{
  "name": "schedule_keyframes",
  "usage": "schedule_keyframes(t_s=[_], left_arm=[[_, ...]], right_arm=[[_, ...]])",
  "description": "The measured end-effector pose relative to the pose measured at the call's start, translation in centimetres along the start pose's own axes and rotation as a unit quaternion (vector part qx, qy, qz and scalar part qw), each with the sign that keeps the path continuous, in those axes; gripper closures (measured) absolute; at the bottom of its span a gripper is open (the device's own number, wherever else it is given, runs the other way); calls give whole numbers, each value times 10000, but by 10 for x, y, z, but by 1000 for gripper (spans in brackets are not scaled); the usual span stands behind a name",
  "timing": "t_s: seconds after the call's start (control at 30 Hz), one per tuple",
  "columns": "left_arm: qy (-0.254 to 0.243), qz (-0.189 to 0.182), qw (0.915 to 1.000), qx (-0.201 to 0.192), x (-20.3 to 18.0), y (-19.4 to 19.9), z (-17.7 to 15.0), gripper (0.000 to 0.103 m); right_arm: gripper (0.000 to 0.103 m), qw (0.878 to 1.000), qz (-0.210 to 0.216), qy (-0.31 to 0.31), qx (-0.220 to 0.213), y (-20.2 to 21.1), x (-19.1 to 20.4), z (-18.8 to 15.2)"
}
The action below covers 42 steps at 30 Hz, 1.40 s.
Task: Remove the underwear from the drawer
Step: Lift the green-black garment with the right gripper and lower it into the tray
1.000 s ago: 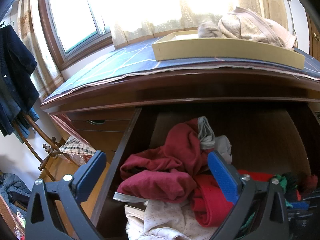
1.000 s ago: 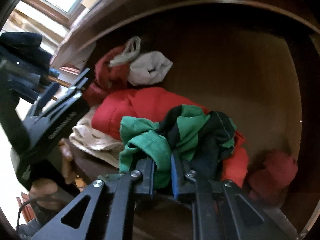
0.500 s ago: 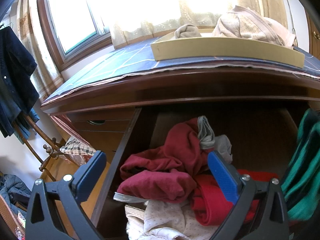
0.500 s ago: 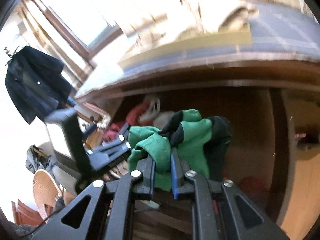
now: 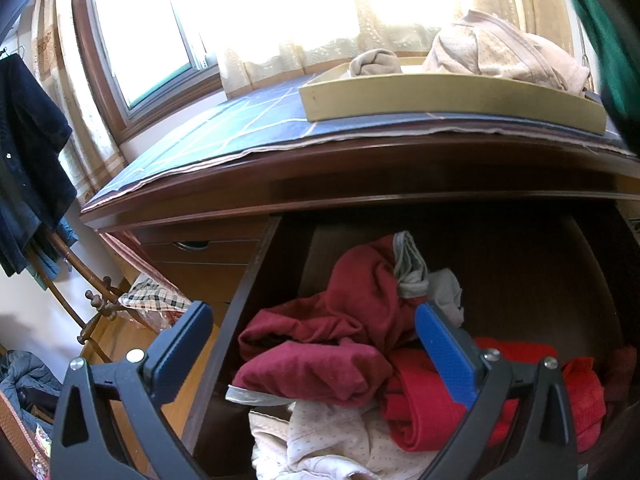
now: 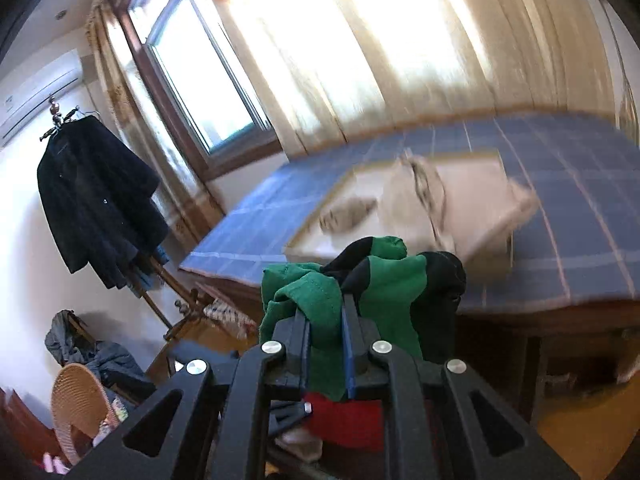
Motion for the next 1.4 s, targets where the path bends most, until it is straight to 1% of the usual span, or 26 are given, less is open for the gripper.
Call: schedule_keyframes(t_s=[0.13,0.27,0.37,0.47,0.6,0.73,0.87,0.93,1.03,1.2,1.3,1.4], left_arm=[[-4,-2,10000,-8,-1,0,0,0],[-1,-8,10000,-8,-1,0,0,0],[12,-42,10000,-7,-1,-1,0,0],[28,-73,10000,-12,-1,-2,0,0],[18,-96,9999,-24,-1,-2,0,0],[15,-102,9999,-24,0,-1,0,0],[18,-109,9999,-34,0,-1,0,0],[23,-109,9999,-31,0,-2,-1,0],[23,-122,9999,-24,-1,-2,-1,0],[21,-140,9999,-24,0,-2,-1,0],[17,-132,9999,-25,0,-2,-1,0],[9,-124,9999,-35,0,-2,-1,0]], right_arm=[[89,9997,33,95,-218,-8,8,33],[89,9992,-17,172,-374,-29,12,63],[89,9989,-142,169,-422,-56,10,78],[89,9991,-198,109,-357,-87,2,85],[89,9995,-254,104,-164,-122,-5,79],[89,9989,-409,162,143,-156,-9,67],[89,9977,-496,295,353,-181,-9,56],[89,9975,-472,261,455,-194,-11,51],[89,9974,-472,175,519,-206,-15,45],[89,9950,-694,115,708,-226,-27,34],[89,9941,-807,193,695,-230,-30,30],[89,9911,-1027,473,704,-235,-25,27]])
Point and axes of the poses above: each gripper's, at about its wrist camera, not at the fingertips, and y roughly against the way its jaws point, x to its left, z to its top, the point moved 2 cm from there along -y, roughly the way its jaws point, and after that the axes turned 4 degrees about -x, right-handed, at the moved point
